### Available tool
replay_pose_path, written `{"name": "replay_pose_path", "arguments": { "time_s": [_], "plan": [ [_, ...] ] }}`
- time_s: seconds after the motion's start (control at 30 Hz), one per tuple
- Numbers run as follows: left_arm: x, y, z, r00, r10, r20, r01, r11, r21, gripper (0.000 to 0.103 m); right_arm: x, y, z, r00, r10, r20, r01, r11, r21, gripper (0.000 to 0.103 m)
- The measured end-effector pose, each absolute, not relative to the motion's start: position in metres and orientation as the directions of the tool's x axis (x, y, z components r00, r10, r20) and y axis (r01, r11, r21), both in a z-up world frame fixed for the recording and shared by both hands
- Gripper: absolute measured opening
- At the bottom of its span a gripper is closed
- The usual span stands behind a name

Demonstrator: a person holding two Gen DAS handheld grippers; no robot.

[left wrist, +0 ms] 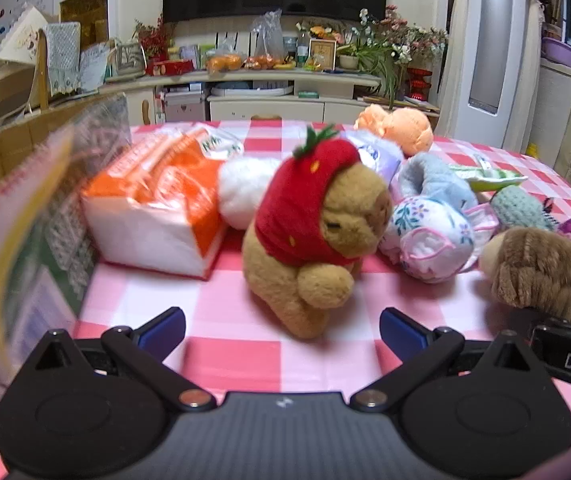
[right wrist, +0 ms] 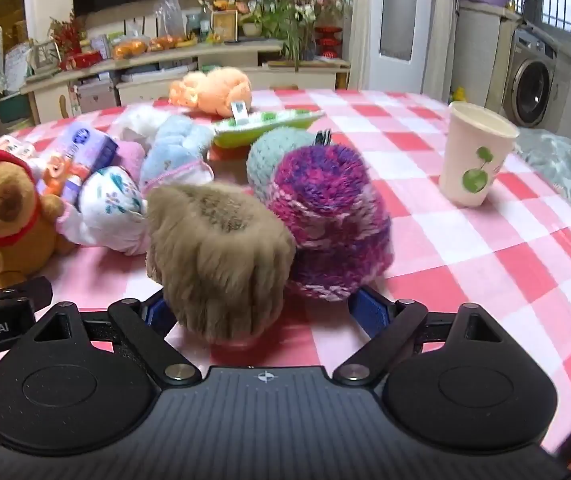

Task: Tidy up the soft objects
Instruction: 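Move both tools back over the table toward the soft toys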

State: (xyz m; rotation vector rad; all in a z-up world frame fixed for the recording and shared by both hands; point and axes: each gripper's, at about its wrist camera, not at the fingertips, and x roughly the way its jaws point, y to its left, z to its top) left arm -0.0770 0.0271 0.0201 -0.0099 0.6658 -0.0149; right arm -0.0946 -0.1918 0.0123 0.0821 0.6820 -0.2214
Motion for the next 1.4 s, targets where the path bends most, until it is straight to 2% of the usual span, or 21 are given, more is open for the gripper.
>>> {"name": "replay_pose_path", "arguments": {
  "time_s": [0.33,0.6,1.0,1.4],
  "plan": [
    [-0.121,0.046,0.061,0.835,-0.042,-0.548,0.052,0.999,0.004,0.102,-0.119,-0.177,0.019,0.810,-0.155,-0.565,0.202,0.979,0.021,0.103],
    [-0.147,0.084,0.086,0.857,0.000,-0.516,0.006,1.000,0.010,0.102,-0.134,-0.164,0.031,0.861,-0.119,-0.495,0.158,0.987,0.038,0.103],
    [-0.172,0.129,0.106,0.881,0.047,-0.470,-0.057,0.998,-0.006,0.102,-0.152,-0.141,0.043,0.913,-0.014,-0.409,0.033,0.999,0.039,0.103],
    [-0.175,0.144,0.107,0.887,0.069,-0.456,-0.087,0.996,-0.019,0.102,-0.164,-0.139,0.046,0.930,0.045,-0.364,-0.040,0.999,0.021,0.103]
  ]
}}
